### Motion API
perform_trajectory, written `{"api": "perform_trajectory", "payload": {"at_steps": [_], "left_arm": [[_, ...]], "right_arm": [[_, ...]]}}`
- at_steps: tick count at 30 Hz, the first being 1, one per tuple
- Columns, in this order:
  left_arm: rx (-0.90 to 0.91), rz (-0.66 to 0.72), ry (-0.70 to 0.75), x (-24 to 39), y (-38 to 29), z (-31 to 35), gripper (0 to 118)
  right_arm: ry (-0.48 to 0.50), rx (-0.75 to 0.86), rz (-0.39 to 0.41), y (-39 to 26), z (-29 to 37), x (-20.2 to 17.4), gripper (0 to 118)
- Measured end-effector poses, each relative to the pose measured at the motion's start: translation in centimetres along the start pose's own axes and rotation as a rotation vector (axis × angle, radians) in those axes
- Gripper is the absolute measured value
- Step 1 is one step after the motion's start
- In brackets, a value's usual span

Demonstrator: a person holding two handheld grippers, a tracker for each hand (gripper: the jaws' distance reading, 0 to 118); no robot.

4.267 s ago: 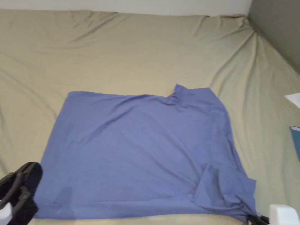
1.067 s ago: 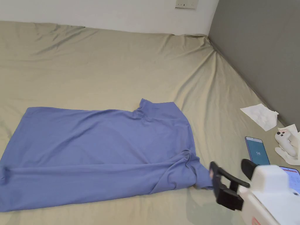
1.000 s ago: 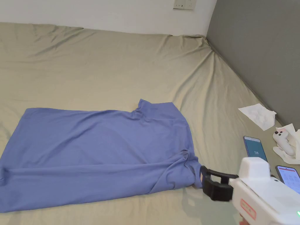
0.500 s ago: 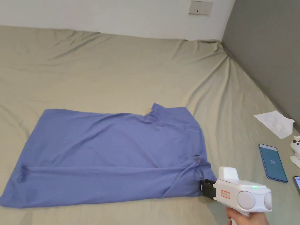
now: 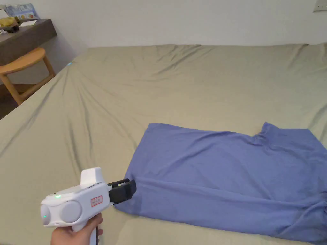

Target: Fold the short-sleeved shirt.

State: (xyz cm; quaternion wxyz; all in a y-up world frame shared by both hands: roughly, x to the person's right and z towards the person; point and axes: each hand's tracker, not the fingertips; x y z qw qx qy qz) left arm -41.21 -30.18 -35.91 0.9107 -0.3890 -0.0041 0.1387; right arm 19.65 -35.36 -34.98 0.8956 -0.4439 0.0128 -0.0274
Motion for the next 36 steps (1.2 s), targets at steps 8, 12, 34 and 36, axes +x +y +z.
{"api": "perform_trajectory", "payload": {"at_steps": [8,12,34,36], "left_arm": [[-0.156,0.028,0.127,-0.3,-1.4,-6.2,55],[-0.167,0.001,0.072,1.1,-1.2,-5.1,5],[-0.136,0.053,-0.038,-0.6,-5.2,8.8,5],[-0.168,0.059,-0.036,-0.8,-7.3,8.0,5]], "right_arm": [[0.007,-0.008,-0.026,0.2,0.6,-0.5,13],[-0.004,-0.013,-0.012,0.3,0.7,-0.9,13],[-0.012,0.009,0.105,-3.0,12.5,1.8,13],[-0.010,-0.053,0.089,-4.9,11.2,2.1,13]]}}
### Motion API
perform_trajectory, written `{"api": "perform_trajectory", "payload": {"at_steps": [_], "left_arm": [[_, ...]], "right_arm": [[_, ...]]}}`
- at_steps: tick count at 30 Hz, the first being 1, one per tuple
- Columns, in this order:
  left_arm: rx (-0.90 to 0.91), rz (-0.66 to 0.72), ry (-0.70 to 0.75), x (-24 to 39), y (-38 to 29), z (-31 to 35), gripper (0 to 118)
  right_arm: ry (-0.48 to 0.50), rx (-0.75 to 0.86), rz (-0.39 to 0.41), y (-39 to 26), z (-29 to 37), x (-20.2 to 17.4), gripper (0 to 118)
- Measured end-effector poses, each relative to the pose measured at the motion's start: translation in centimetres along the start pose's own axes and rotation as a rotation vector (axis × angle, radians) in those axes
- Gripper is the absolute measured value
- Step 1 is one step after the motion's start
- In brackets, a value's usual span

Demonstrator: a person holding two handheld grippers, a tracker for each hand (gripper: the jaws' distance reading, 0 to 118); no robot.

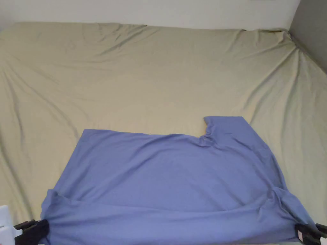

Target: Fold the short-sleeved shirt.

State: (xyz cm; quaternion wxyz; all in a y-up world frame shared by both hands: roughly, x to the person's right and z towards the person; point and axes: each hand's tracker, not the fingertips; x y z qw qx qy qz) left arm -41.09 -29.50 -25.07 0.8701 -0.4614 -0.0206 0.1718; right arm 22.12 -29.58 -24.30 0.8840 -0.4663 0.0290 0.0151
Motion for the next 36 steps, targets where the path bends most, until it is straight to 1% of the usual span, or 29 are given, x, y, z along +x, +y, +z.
{"api": "perform_trajectory", "payload": {"at_steps": [2,4,6,7,8,9,10,11,12,13,14,15,17,18,20,21,22,23,24,25,26,27,28,29,30,31,33,35,36], "left_arm": [[-0.023,0.027,0.001,-0.3,-1.5,-1.1,5],[-0.023,0.029,0.025,-0.6,-2.3,-2.3,5],[-0.022,0.022,0.031,-0.7,-2.5,-3.0,5],[-0.027,0.019,0.039,-0.8,-2.4,-3.3,5],[-0.027,0.016,0.042,-0.7,-2.3,-3.4,6],[-0.032,0.004,0.041,-0.5,-2.1,-3.5,19],[-0.045,-0.031,0.055,-0.2,-1.7,-3.5,38],[-0.038,-0.076,0.069,0.1,-1.4,-3.0,63],[0.000,-0.108,0.075,0.4,-1.0,-2.2,90],[0.058,-0.137,0.068,1.0,-0.1,-1.1,101],[0.130,-0.170,0.059,1.7,0.7,0.3,103],[0.214,-0.213,0.055,2.6,1.4,2.2,102],[0.487,-0.325,0.050,5.4,2.9,6.2,102],[0.578,-0.358,0.050,7.1,3.3,8.4,106],[0.780,-0.428,0.004,9.8,3.6,11.8,113],[0.854,-0.452,-0.012,11.0,3.6,13.1,114],[0.927,-0.468,-0.020,12.5,3.3,14.1,113],[0.971,-0.469,-0.011,13.6,3.1,14.9,110],[0.984,-0.480,-0.015,14.3,3.1,15.0,96],[0.989,-0.481,-0.031,15.1,2.9,15.3,76],[0.998,-0.470,-0.062,15.8,2.6,15.5,45],[0.993,-0.474,-0.115,15.6,2.3,15.1,5],[0.980,-0.466,-0.144,16.0,2.0,14.8,0],[0.971,-0.456,-0.139,16.4,1.7,14.5,0],[0.962,-0.461,-0.117,16.8,1.4,14.0,0],[0.951,-0.472,-0.083,17.0,1.0,13.3,0],[0.893,-0.527,-0.098,16.9,0.7,12.4,0],[0.900,-0.519,-0.064,17.2,0.4,12.3,0],[0.888,-0.517,-0.084,17.1,0.4,12.3,0]], "right_arm": [[0.006,-0.024,-0.022,-1.6,-1.4,-0.1,13],[-0.015,-0.040,-0.024,-2.5,-2.5,-0.4,13],[-0.016,-0.043,-0.020,-2.9,-3.3,-0.4,14],[-0.026,-0.047,-0.020,-2.9,-3.5,-0.3,15],[-0.028,-0.043,-0.028,-2.9,-3.6,-0.4,21],[-0.031,-0.047,-0.032,-2.7,-3.7,-0.3,42],[-0.062,-0.090,-0.021,-2.2,-3.6,-0.1,66],[-0.114,-0.107,0.006,-1.6,-3.3,0.0,87],[-0.129,-0.069,0.025,-0.9,-2.4,0.2,109],[-0.143,-0.005,0.042,0.2,-1.1,0.3,113],[-0.161,0.079,0.040,1.4,0.5,0.2,113],[-0.165,0.168,0.028,2.8,2.6,-0.2,113],[-0.145,0.389,0.036,5.2,7.1,-1.8,113],[-0.154,0.541,0.042,6.2,9.5,-3.2,114],[-0.139,0.708,0.060,7.6,13.0,-5.9,114],[-0.136,0.782,0.067,7.9,14.3,-7.1,114],[-0.149,0.850,0.059,7.9,15.3,-8.4,112],[-0.155,0.899,0.053,7.9,16.0,-9.6,108],[-0.139,0.924,0.047,7.9,16.3,-10.5,96],[-0.111,0.939,0.038,7.7,16.5,-11.5,80],[-0.099,0.955,0.028,7.5,16.6,-12.5,54],[-0.097,0.958,0.024,7.2,16.6,-13.3,18],[-0.098,0.957,0.023,7.1,16.5,-14.0,4],[-0.101,0.959,0.029,7.1,16.3,-14.6,3],[-0.125,0.955,0.040,7.1,16.1,-15.1,0],[-0.137,0.954,0.042,6.9,16.0,-15.4,0],[-0.101,0.929,0.052,6.9,15.6,-15.5,0],[-0.103,0.908,0.049,6.9,15.4,-15.7,0],[-0.103,0.900,0.057,7.0,15.4,-15.3,0]]}}
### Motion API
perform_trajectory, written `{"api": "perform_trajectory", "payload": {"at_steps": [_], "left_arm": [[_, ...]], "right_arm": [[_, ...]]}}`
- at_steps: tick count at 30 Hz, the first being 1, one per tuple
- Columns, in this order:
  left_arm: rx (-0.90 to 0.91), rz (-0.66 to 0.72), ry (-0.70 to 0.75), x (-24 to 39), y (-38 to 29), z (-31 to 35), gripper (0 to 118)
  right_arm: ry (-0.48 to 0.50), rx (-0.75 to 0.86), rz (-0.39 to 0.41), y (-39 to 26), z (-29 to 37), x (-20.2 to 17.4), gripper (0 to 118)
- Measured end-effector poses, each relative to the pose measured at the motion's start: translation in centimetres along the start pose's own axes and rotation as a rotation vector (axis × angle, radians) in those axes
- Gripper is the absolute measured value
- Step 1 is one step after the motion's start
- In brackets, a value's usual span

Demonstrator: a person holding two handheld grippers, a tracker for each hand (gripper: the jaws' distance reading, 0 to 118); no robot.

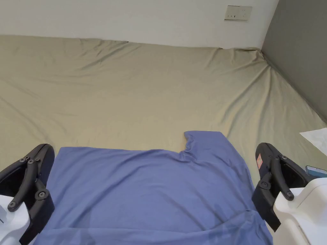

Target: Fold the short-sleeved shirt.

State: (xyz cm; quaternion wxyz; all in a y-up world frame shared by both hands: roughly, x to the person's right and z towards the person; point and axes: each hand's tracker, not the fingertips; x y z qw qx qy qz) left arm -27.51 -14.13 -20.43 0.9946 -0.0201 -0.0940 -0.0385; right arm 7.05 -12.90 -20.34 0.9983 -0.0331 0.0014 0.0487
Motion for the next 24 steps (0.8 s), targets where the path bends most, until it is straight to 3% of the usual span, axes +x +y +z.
{"api": "perform_trajectory", "payload": {"at_steps": [1,7,8,9,10,11,12,15,18,21,24], "left_arm": [[-0.001,0.020,0.000,-0.1,-0.2,-0.1,0],[-0.027,0.049,0.001,-1.0,0.0,-0.2,0],[-0.037,0.054,-0.003,-1.2,0.0,-0.2,0],[-0.041,0.051,-0.004,-1.3,-0.1,-0.1,0],[-0.043,0.051,0.001,-1.4,-0.3,-0.1,0],[-0.046,0.053,0.006,-1.5,-0.5,0.0,0],[-0.058,0.062,0.008,-1.8,-0.7,0.0,0],[-0.086,0.076,0.032,-1.8,-0.9,0.0,0],[-0.110,0.096,0.057,-2.0,-1.2,0.0,0],[-0.130,0.099,0.070,-2.0,-1.2,-0.1,0],[-0.151,0.090,0.089,-1.6,-0.8,-0.4,0]], "right_arm": [[-0.037,0.001,0.018,-0.1,0.0,0.0,0],[-0.037,-0.068,-0.002,0.5,-3.7,3.5,3],[-0.022,-0.144,0.020,0.4,-6.3,5.1,18],[-0.006,-0.203,0.048,-0.1,-9.2,6.6,48],[0.005,-0.259,0.035,-0.8,-12.4,8.1,91],[0.000,-0.356,0.009,-1.6,-15.7,9.5,109],[0.032,-0.483,-0.039,-2.9,-19.5,11.4,112],[0.027,-0.688,-0.193,-8.0,-28.8,15.1,101],[-0.017,-0.922,-0.251,-13.4,-35.3,17.1,90],[-0.032,-1.035,-0.224,-17.3,-38.2,17.1,88],[-0.002,-1.103,-0.248,-19.3,-39.4,16.7,66]]}}
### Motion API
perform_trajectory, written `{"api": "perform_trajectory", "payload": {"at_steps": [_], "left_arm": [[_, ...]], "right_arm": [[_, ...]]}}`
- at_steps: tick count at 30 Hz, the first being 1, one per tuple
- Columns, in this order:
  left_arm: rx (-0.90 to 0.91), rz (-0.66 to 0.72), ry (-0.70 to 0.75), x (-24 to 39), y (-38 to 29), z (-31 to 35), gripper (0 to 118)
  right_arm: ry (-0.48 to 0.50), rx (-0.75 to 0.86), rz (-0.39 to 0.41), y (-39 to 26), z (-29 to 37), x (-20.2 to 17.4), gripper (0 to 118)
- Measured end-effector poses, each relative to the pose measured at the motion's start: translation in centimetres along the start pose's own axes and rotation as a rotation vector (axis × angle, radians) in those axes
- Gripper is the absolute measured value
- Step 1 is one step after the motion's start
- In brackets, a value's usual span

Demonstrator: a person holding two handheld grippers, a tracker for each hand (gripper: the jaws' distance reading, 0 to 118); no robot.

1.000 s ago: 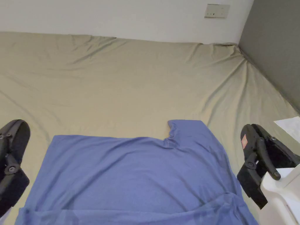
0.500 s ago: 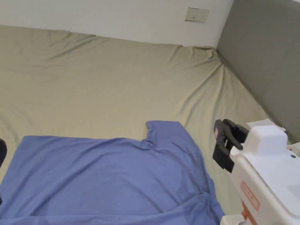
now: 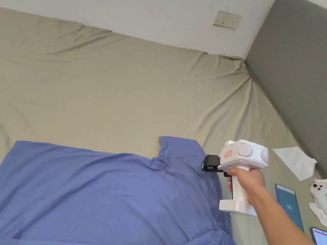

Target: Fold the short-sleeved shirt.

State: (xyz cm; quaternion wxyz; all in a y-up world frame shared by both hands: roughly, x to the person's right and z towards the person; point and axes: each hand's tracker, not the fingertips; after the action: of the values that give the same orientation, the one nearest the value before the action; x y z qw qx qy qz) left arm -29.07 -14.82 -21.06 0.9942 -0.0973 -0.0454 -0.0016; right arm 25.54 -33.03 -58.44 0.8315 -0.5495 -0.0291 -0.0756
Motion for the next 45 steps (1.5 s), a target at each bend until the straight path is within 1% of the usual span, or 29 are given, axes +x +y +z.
{"api": "perform_trajectory", "payload": {"at_steps": [2,3,4,5,7,9,11,12,13,14,15,16,17,18,19,21,22,24,26,27,29,30,32,33,34,35,36,41,45], "left_arm": [[-0.011,0.007,0.000,0.0,0.0,-0.2,0],[-0.017,0.003,0.008,-1.2,-1.1,0.0,0],[-0.023,0.001,0.013,-1.9,-1.6,-0.1,0],[-0.027,0.007,0.013,-2.2,-1.8,-0.3,0],[-0.046,0.025,0.010,-3.0,-2.6,-0.8,0],[-0.057,0.035,0.004,-3.9,-2.9,-1.2,0],[-0.059,0.119,-0.042,-5.6,-2.7,-2.8,0],[-0.069,0.169,-0.089,-7.1,-2.2,-4.6,8],[-0.085,0.207,-0.150,-8.4,-1.8,-6.8,22],[-0.092,0.216,-0.180,-9.8,-1.6,-9.6,41],[-0.127,0.234,-0.188,-11.5,-1.4,-13.2,76],[-0.181,0.243,-0.169,-12.8,-1.5,-17.2,99],[-0.246,0.236,-0.158,-14.2,-1.9,-21.0,113],[-0.332,0.273,-0.144,-15.6,-2.9,-25.3,115],[-0.405,0.259,-0.093,-12.0,0.0,-30.9,110],[-0.572,0.273,-0.056,-13.2,-2.6,-37.3,103],[-0.564,0.207,-0.042,-13.3,-3.9,-39.5,103],[-0.748,0.191,0.008,-13.2,-7.6,-43.1,101],[-0.850,0.118,0.052,-12.6,-10.2,-44.7,90],[-0.888,0.119,0.019,-12.5,-11.7,-44.9,90],[-0.859,0.118,0.048,-12.0,-12.2,-44.7,88],[-0.817,0.111,0.029,-11.8,-11.5,-44.6,80],[-0.852,0.117,0.050,-12.1,-11.0,-44.4,75],[-0.842,0.096,0.054,-12.0,-10.5,-44.2,60],[-0.828,0.054,0.044,-11.8,-10.1,-44.0,34],[-0.829,0.046,0.032,-12.0,-10.4,-43.9,13],[-0.832,0.043,0.032,-11.7,-10.3,-43.8,6],[-0.812,0.059,0.033,-11.3,-9.8,-42.6,5],[-0.781,0.066,-0.009,-11.2,-8.1,-40.7,5]], "right_arm": [[0.006,0.003,0.015,0.1,-0.6,-0.3,55],[0.012,-0.003,0.022,0.1,-0.8,-0.5,42],[0.013,-0.011,0.040,0.1,-1.1,-1.1,20],[0.008,-0.015,0.063,0.0,-1.3,-1.4,9],[0.001,-0.032,0.090,-0.1,-1.5,-1.6,2],[-0.005,-0.016,0.093,-0.3,-1.1,-2.1,1],[-0.011,0.012,0.104,-0.5,-0.3,-2.1,1],[-0.024,0.049,0.119,-0.4,0.3,-2.3,1],[-0.023,0.064,0.132,-0.5,0.9,-2.4,1],[-0.012,0.069,0.137,-0.7,1.4,-2.5,1],[-0.004,0.083,0.136,-1.0,2.0,-2.7,1],[0.008,0.096,0.139,-1.2,2.7,-3.0,1],[0.035,0.116,0.146,-1.6,3.2,-3.3,1],[0.040,0.123,0.149,-1.9,3.6,-3.6,1],[0.039,0.121,0.155,-2.2,3.8,-3.8,1],[0.040,0.129,0.160,-2.7,4.7,-4.8,1],[0.046,0.132,0.163,-2.8,4.8,-4.9,1],[0.060,0.130,0.145,-2.8,5.0,-5.1,1],[0.088,0.126,0.126,-3.0,5.3,-5.3,1],[0.087,0.126,0.128,-3.2,5.5,-5.5,1],[0.092,0.123,0.137,-2.9,5.6,-5.2,1],[0.095,0.122,0.143,-3.0,5.7,-5.3,1],[0.102,0.112,0.145,-2.7,5.4,-5.1,1],[0.101,0.113,0.145,-2.7,5.4,-5.1,1],[0.102,0.112,0.150,-2.7,5.4,-5.3,1],[0.103,0.111,0.150,-2.7,5.4,-5.5,1],[0.108,0.108,0.144,-2.6,5.1,-5.4,1],[0.114,0.107,0.135,-2.4,4.8,-5.8,1],[0.098,0.146,0.158,-2.5,6.1,-5.8,1]]}}
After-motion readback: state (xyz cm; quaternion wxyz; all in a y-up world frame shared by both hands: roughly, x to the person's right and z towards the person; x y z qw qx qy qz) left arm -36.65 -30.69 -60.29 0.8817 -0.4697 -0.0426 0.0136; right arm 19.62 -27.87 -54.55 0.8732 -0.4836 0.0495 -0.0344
